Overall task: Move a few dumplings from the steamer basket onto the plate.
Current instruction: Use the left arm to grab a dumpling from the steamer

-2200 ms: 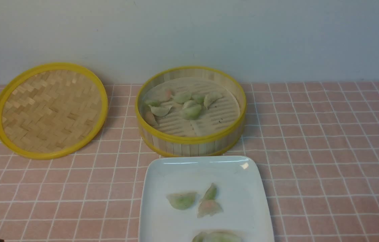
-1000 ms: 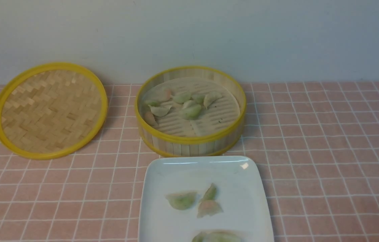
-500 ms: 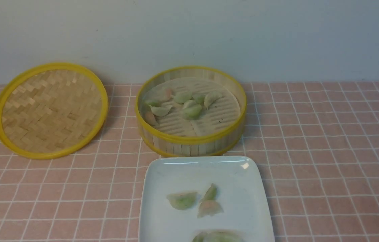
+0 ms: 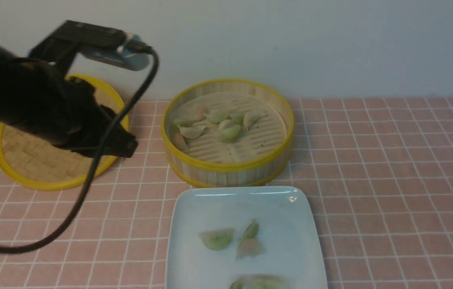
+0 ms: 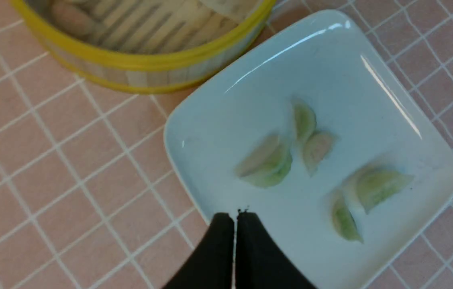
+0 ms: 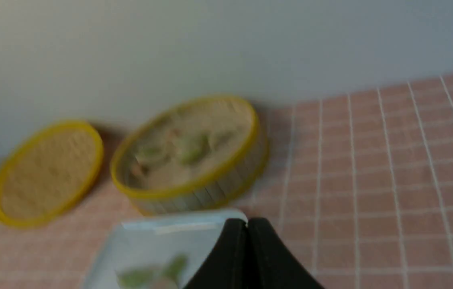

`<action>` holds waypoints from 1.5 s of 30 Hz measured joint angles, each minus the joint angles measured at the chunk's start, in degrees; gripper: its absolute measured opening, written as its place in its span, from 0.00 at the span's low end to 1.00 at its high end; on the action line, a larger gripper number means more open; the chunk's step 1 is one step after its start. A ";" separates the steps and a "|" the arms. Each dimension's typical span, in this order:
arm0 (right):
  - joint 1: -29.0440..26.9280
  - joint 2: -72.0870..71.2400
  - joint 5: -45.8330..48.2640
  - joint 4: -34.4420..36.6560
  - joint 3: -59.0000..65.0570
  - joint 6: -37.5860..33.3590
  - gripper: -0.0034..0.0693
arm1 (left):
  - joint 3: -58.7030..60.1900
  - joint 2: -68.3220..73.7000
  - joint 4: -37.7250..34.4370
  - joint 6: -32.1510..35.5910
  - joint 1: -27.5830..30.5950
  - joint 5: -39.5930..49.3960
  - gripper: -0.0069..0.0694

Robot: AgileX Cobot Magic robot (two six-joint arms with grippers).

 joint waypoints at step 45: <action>0.00 17.27 14.16 -1.28 -12.60 -3.90 0.03 | -39.46 50.46 11.33 -2.59 -8.94 -13.53 0.47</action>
